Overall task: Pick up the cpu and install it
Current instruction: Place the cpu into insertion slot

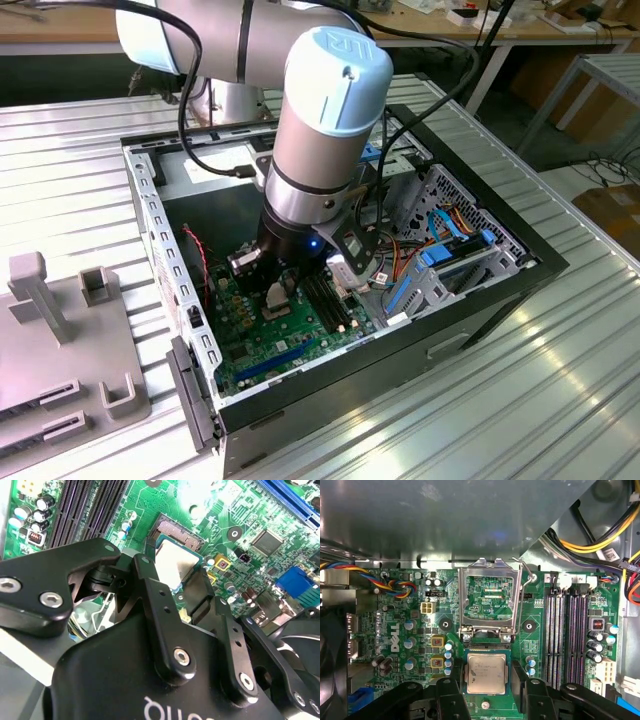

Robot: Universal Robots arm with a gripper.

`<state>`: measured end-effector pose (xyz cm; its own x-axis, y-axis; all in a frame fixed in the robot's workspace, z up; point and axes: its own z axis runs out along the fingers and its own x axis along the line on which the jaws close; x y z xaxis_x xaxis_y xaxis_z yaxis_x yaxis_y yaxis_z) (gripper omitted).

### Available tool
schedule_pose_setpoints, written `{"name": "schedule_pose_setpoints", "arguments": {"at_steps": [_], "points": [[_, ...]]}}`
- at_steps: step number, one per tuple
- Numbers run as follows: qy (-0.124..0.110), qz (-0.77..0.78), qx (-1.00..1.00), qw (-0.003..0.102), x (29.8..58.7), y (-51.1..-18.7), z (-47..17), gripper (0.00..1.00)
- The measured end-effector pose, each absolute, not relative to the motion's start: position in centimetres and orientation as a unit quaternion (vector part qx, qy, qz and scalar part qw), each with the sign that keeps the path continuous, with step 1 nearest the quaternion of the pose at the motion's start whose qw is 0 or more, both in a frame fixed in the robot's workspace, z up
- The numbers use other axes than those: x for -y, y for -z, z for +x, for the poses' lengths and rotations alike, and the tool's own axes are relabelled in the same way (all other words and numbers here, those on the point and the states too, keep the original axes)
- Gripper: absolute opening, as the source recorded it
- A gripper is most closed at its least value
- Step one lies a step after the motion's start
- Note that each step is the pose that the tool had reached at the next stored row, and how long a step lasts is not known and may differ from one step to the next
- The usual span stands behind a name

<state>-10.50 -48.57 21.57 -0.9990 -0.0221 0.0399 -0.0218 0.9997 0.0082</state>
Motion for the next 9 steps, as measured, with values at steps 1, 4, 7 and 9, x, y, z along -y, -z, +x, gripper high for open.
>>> {"name": "schedule_pose_setpoints", "arguments": {"at_steps": [1,4,7,9], "points": [[0.004,0.011,1.000,0.020,48.58,-21.53,-10.50,0.47],[0.004,0.010,1.000,0.020,48.64,-21.36,-10.50,0.47],[0.004,0.010,1.000,0.020,48.68,-21.22,-10.50,0.47],[0.004,0.009,1.000,0.020,48.82,-21.13,-10.50,0.47]]}}
